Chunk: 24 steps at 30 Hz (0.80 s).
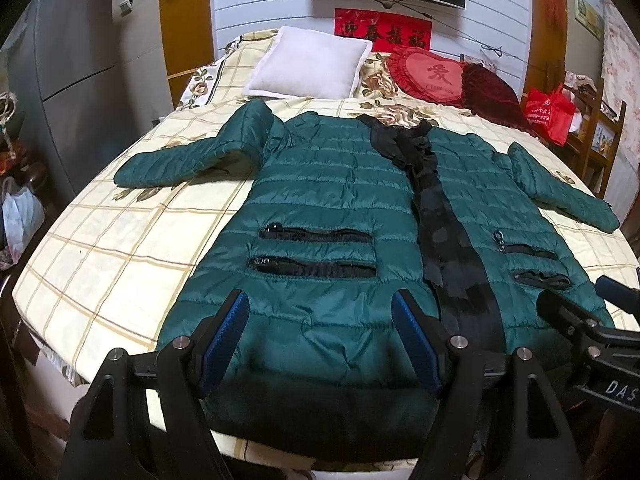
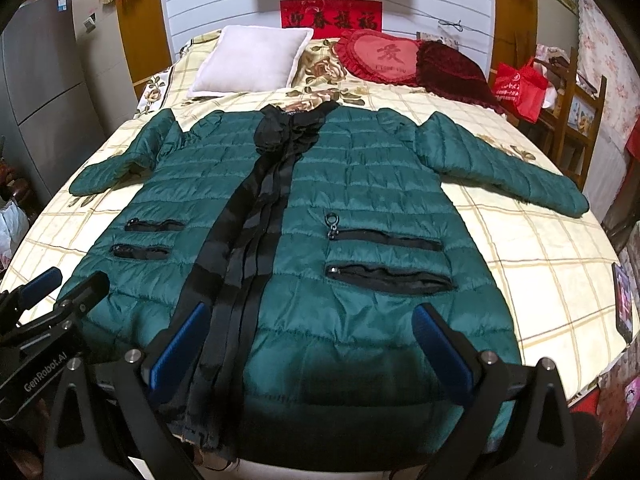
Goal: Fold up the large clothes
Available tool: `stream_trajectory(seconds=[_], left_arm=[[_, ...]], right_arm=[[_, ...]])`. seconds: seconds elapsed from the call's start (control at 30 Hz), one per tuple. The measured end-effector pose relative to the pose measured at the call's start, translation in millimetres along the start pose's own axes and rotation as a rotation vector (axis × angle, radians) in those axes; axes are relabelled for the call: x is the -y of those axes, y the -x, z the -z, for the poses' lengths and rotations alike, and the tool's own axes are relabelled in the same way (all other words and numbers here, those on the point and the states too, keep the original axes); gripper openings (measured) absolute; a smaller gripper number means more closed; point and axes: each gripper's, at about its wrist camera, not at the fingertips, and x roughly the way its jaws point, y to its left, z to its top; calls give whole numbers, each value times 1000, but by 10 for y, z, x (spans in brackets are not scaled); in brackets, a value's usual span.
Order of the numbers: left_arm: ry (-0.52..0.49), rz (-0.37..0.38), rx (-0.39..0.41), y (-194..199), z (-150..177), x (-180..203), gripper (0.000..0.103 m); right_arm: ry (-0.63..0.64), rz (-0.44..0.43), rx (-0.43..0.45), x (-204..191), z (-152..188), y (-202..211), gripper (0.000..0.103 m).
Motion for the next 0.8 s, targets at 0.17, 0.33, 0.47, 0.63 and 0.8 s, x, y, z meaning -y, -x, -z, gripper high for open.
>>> stream_trajectory(seconds=[0.17,0.33,0.47,0.63,0.8], left_arm=[[21,18,-17,-110,-110,-41,59],[31,16,-25,-241,-249,-75,59],[37,17,-34,-355,-351,-102,59],[38,19,-56,-519,-465,-128,59],[49,17,-70,-694,-605,-181,59]], right_arm=[[12,5,19,-1,-133,-39,102],[22,6,31,-12,-264,-128,102],[39,5,23,-49,-366,-248,102],[52,3,23,-86,-526,-385,102],[75,1,25,-143,-706,-554,102]])
